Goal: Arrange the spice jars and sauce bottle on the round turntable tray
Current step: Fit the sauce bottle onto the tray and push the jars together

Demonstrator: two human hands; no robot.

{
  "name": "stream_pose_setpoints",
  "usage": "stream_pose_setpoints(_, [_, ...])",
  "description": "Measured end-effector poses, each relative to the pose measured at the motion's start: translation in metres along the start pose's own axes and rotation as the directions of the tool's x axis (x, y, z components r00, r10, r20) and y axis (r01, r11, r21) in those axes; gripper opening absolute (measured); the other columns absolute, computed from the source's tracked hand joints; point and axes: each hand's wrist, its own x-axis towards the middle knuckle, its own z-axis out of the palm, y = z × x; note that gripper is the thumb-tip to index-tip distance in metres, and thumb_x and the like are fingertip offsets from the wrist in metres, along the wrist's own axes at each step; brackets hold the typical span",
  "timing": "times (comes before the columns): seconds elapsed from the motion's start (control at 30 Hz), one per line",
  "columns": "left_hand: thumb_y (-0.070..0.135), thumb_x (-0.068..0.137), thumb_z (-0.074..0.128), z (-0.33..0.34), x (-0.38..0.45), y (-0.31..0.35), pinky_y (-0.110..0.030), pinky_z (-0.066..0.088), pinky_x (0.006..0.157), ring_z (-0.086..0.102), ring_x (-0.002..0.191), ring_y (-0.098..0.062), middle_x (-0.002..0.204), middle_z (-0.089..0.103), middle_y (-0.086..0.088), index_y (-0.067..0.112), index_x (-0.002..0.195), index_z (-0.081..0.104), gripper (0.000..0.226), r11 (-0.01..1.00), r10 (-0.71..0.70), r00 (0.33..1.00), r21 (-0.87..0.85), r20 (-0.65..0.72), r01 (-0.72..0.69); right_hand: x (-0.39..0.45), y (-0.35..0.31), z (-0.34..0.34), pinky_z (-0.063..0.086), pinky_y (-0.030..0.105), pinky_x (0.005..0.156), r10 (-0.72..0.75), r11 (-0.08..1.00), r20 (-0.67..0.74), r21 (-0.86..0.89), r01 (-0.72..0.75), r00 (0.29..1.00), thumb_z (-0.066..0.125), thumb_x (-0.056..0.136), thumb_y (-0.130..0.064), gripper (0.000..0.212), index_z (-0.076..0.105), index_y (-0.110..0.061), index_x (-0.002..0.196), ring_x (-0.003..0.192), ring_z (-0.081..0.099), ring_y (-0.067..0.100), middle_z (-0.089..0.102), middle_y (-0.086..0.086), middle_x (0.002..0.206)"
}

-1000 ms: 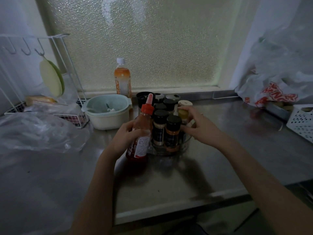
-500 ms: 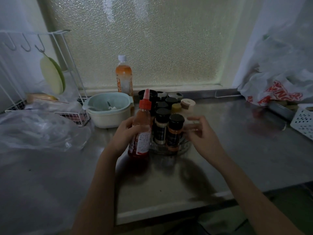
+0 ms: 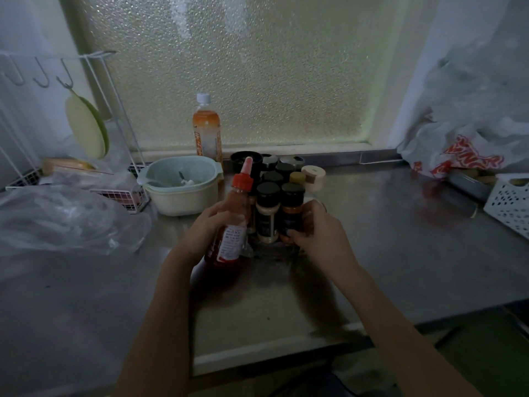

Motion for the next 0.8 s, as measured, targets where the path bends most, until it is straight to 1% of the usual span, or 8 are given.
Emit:
stream_pose_setpoints(0.1, [0.035,0.047,0.068,-0.002,0.0,-0.001,-0.027,0.052,0.064,0.067,0.065,-0.016,0.071,0.071,-0.001,0.022,0.087,0.069,0.042,1.0,-0.009,1.0,0.029,0.025,0.009,0.005,0.004,-0.014,0.05,0.031,0.081,0.029,0.996,0.082,0.081,-0.036,0.996,0.061,0.078,-0.001,0.034,0.059,-0.011,0.11,0.096,0.065,0.024,0.069,0.009,0.101])
stream_pose_setpoints(0.17, [0.032,0.048,0.068,-0.003,-0.001,0.0,-0.027,0.054,0.063,0.067,0.066,-0.019,0.073,0.071,-0.004,0.02,0.088,0.069,0.041,1.0,-0.019,0.998,0.016,0.066,0.018,0.017,0.005,-0.028,0.051,0.03,0.078,0.046,0.99,0.029,0.129,-0.049,0.999,0.054,0.081,0.0,0.039,0.059,-0.017,0.116,0.09,0.066,0.023,0.068,0.009,0.101])
stream_pose_setpoints(0.23, [0.029,0.048,0.069,-0.002,-0.001,0.001,-0.033,0.053,0.069,0.066,0.071,-0.024,0.077,0.07,-0.008,0.015,0.092,0.066,0.046,1.0,-0.023,0.995,0.005,0.102,0.023,0.034,0.005,-0.037,0.052,0.025,0.071,-0.034,0.992,-0.035,0.118,0.038,0.999,0.053,0.086,-0.003,0.04,0.056,-0.021,0.122,0.078,0.064,0.018,0.063,0.003,0.097])
stream_pose_setpoints(0.3, [0.028,0.048,0.068,-0.001,-0.003,0.004,-0.036,0.051,0.076,0.066,0.078,-0.026,0.082,0.07,-0.009,0.013,0.097,0.065,0.052,0.999,-0.033,0.991,-0.005,0.131,0.034,0.051,0.001,-0.038,0.045,0.011,0.068,-0.159,0.987,0.016,0.024,0.159,0.987,0.053,0.09,-0.006,0.042,0.053,-0.022,0.129,0.074,0.058,0.009,0.059,-0.004,0.102])
stream_pose_setpoints(0.43, [0.029,0.057,0.063,-0.001,-0.006,0.007,-0.034,0.053,0.079,0.067,0.088,-0.027,0.093,0.072,-0.013,0.01,0.112,0.06,0.058,0.997,-0.038,0.972,-0.051,0.234,0.051,0.075,0.004,-0.029,0.042,0.026,0.077,-0.164,0.979,0.216,-0.085,0.186,0.963,0.049,0.093,-0.007,0.044,0.046,-0.021,0.134,0.1,0.059,0.026,0.058,0.009,0.127])
stream_pose_setpoints(0.53, [0.029,0.061,0.061,0.0,-0.009,0.009,-0.031,0.054,0.077,0.068,0.093,-0.026,0.099,0.073,-0.012,0.01,0.117,0.055,0.06,0.994,-0.06,0.953,-0.07,0.297,0.084,0.075,0.009,-0.029,0.035,0.019,0.067,-0.226,0.971,0.128,-0.052,0.234,0.966,0.054,0.09,-0.009,0.028,0.051,-0.016,0.117,0.081,0.051,0.013,0.059,0.01,0.115])
stream_pose_setpoints(0.63, [0.029,0.061,0.06,0.002,-0.009,0.01,-0.028,0.054,0.079,0.068,0.1,-0.023,0.105,0.073,-0.01,0.013,0.12,0.052,0.062,0.993,-0.078,0.937,-0.053,0.341,0.102,0.072,0.016,-0.033,0.034,0.011,0.06,-0.165,0.986,0.028,-0.007,0.165,0.986,0.058,0.09,-0.016,0.019,0.046,-0.017,0.104,0.073,0.047,-0.001,0.056,0.003,0.107])
stream_pose_setpoints(0.8, [0.022,0.055,0.063,0.003,-0.005,0.005,-0.029,0.053,0.086,0.063,0.11,-0.022,0.117,0.069,-0.004,0.02,0.121,0.052,0.067,0.989,-0.118,0.93,-0.046,0.349,0.143,0.055,0.01,-0.062,0.046,0.02,0.067,-0.1,0.956,-0.353,0.224,0.188,0.93,0.06,0.087,-0.031,0.026,0.039,-0.032,0.101,0.082,0.063,0.009,0.064,-0.006,0.095])
